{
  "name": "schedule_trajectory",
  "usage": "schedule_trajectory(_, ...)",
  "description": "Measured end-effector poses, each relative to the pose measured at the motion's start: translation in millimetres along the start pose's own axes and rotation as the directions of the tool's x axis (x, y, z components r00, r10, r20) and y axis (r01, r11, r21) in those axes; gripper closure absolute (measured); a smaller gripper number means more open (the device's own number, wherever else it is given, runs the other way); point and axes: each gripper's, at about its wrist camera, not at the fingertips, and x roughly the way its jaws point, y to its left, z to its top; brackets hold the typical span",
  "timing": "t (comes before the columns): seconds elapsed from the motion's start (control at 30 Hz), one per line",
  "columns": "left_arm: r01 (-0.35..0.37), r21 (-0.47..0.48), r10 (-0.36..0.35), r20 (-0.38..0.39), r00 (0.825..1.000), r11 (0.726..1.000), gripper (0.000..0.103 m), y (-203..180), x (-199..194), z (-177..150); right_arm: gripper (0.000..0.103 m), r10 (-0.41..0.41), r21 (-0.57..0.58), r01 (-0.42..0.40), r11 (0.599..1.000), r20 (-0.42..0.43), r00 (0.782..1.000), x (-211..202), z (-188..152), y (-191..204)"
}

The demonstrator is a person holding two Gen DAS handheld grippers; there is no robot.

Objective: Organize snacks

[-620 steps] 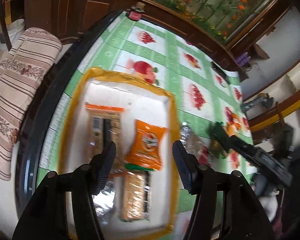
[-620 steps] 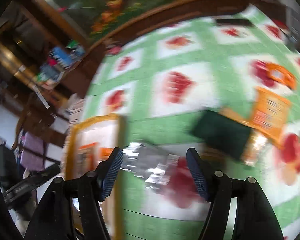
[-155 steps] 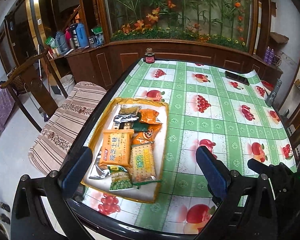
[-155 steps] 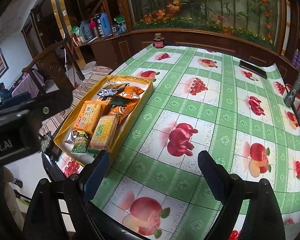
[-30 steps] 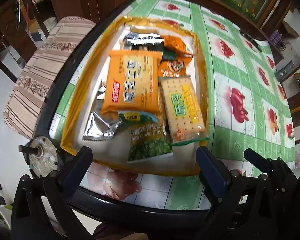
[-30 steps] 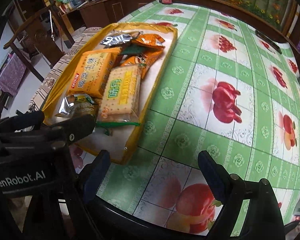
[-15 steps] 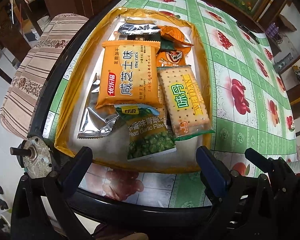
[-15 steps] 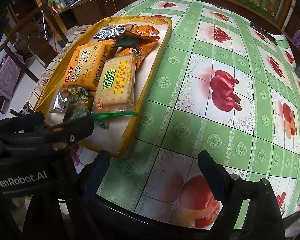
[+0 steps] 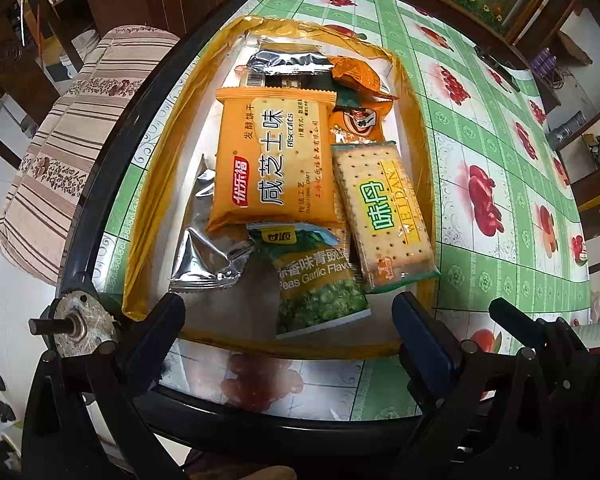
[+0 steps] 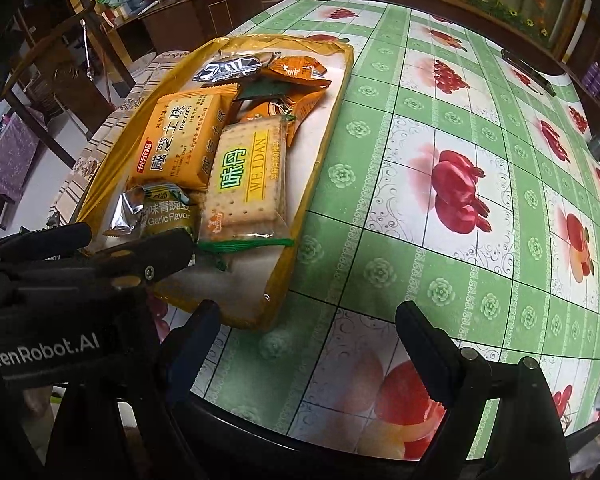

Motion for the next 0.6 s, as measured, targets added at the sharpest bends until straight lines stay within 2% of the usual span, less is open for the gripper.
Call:
schedule_trajectory(0.33,-0.009,-0.004,0.009,-0.005,1.000,1.000,0.000,3,4,4,0.012,0.000,0.005,0.000,1.000,-0.001,1.000,2,1,-1)
schedule_trajectory(0.6,-0.048,-0.025,0.049,0.036,0.998,0.999,0.000,-3,-12,-1,0.012,0.005,-0.013,-0.005,1.000,0.006,1.000,-7,-6,-22)
